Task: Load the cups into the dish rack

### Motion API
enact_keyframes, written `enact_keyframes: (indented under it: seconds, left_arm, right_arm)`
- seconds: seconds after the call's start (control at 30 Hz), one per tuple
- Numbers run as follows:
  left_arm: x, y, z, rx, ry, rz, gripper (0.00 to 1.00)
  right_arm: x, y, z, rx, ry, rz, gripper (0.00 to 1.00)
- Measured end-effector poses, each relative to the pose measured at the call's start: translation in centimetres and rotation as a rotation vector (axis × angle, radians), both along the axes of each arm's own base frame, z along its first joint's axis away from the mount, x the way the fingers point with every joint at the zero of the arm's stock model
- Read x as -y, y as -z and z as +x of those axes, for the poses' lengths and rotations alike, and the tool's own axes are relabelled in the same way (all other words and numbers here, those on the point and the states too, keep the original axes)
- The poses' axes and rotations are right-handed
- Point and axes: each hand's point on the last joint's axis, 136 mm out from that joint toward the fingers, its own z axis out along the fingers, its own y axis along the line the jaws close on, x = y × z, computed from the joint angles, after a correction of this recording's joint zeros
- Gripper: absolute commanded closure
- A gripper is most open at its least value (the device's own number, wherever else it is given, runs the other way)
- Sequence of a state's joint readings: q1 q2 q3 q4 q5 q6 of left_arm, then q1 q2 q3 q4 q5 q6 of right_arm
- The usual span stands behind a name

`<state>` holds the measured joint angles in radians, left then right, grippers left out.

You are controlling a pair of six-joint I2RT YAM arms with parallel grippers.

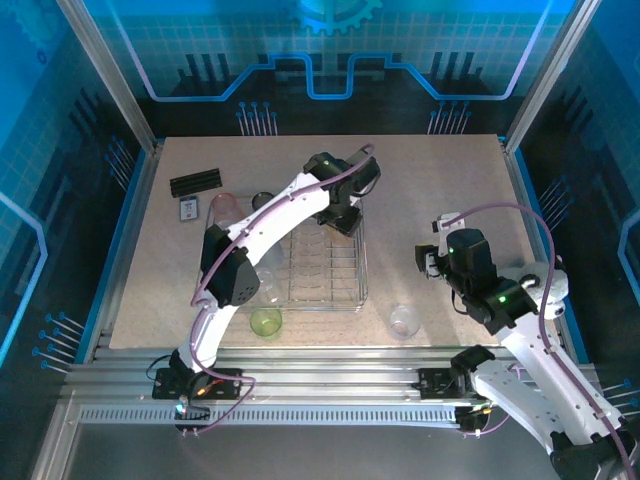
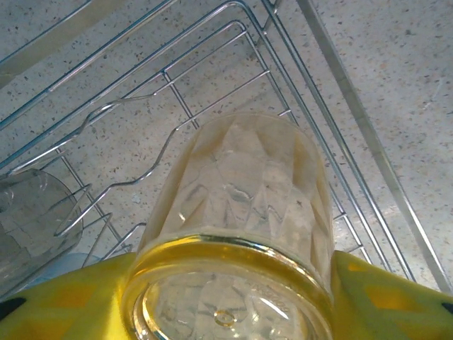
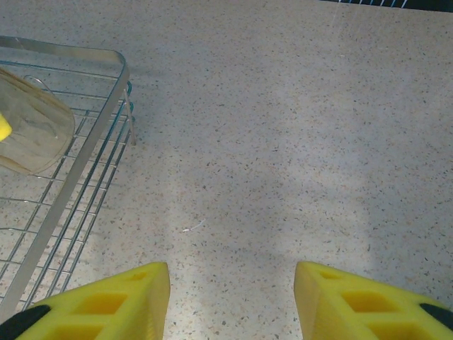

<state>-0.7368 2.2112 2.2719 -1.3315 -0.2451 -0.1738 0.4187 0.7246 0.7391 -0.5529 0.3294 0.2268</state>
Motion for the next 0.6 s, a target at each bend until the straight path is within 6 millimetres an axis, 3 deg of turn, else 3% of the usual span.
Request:
enact_keyframes:
  seconds: [0.37, 0.6]
  left_arm:
    - [0.2, 2.3, 1.0, -0.007, 0.042, 0.058, 0.66]
    - [0.6, 2.4, 2.0, 0.031, 0.096, 0.068, 0.62]
  right_arm:
    - [0.0, 0.0, 0.0, 0.000, 0.001, 0.000, 0.49]
    - [0.1, 0.0, 0.0, -0.001, -0.001, -0.006, 0.49]
